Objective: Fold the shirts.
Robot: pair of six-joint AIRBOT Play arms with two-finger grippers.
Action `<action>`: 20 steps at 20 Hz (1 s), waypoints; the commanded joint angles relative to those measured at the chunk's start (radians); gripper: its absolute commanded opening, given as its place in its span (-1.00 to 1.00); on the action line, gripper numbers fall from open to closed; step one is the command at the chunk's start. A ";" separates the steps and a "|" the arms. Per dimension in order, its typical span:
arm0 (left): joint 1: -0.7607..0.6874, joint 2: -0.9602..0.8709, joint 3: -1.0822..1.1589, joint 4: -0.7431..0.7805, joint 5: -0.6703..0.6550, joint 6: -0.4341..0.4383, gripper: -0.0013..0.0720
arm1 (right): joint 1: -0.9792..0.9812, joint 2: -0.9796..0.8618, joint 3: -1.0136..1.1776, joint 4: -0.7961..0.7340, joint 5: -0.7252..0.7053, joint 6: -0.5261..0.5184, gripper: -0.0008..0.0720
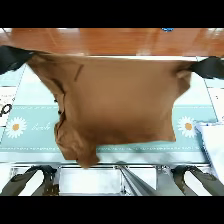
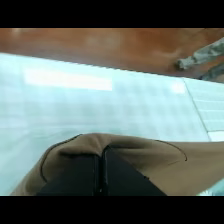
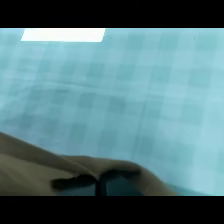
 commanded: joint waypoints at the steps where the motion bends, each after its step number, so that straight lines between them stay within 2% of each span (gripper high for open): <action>1: -0.077 -0.333 0.080 -0.054 0.197 0.080 -0.92 | 0.001 -0.299 0.047 0.157 -0.146 -0.064 -0.91; 5: -0.112 -0.658 0.390 -0.054 0.208 0.077 -0.92 | 0.026 -0.623 0.288 0.228 -0.149 -0.047 -0.91; 8: -0.130 -0.789 0.518 -0.054 0.186 0.076 -0.92 | 0.057 -0.768 0.401 0.245 -0.185 0.056 -0.90; 9: -0.134 -0.804 0.520 -0.053 0.164 0.060 -0.80 | 0.062 -0.793 0.408 0.254 -0.201 0.077 -0.63; 10: -0.135 -0.814 0.520 -0.046 0.126 0.048 -0.15 | 0.066 -0.806 0.408 0.250 -0.203 0.100 0.07; 11: -0.128 -0.816 0.520 0.013 0.079 0.018 0.41 | 0.067 -0.809 0.408 0.227 -0.191 0.101 0.16; 12: -0.111 -0.810 0.521 0.103 0.019 -0.025 0.41 | 0.063 -0.804 0.408 0.193 -0.175 0.112 0.16; 14: -0.035 -0.783 0.521 0.302 -0.148 -0.189 0.41 | 0.015 -0.766 0.408 0.142 -0.093 0.114 0.16; 16: 0.071 -0.742 0.515 0.392 -0.359 -0.208 0.41 | -0.059 -0.706 0.408 0.073 0.073 0.100 0.14; 17: 0.120 -0.706 0.491 0.395 -0.411 -0.206 0.41 | -0.090 -0.672 0.406 0.008 0.160 0.091 0.14; 19: 0.214 -0.594 0.359 0.396 -0.439 -0.204 0.41 | -0.143 -0.573 0.332 -0.123 0.213 0.098 0.14; 20: 0.261 -0.523 0.253 0.397 -0.438 -0.197 0.41 | -0.170 -0.508 0.248 -0.122 0.197 0.090 0.14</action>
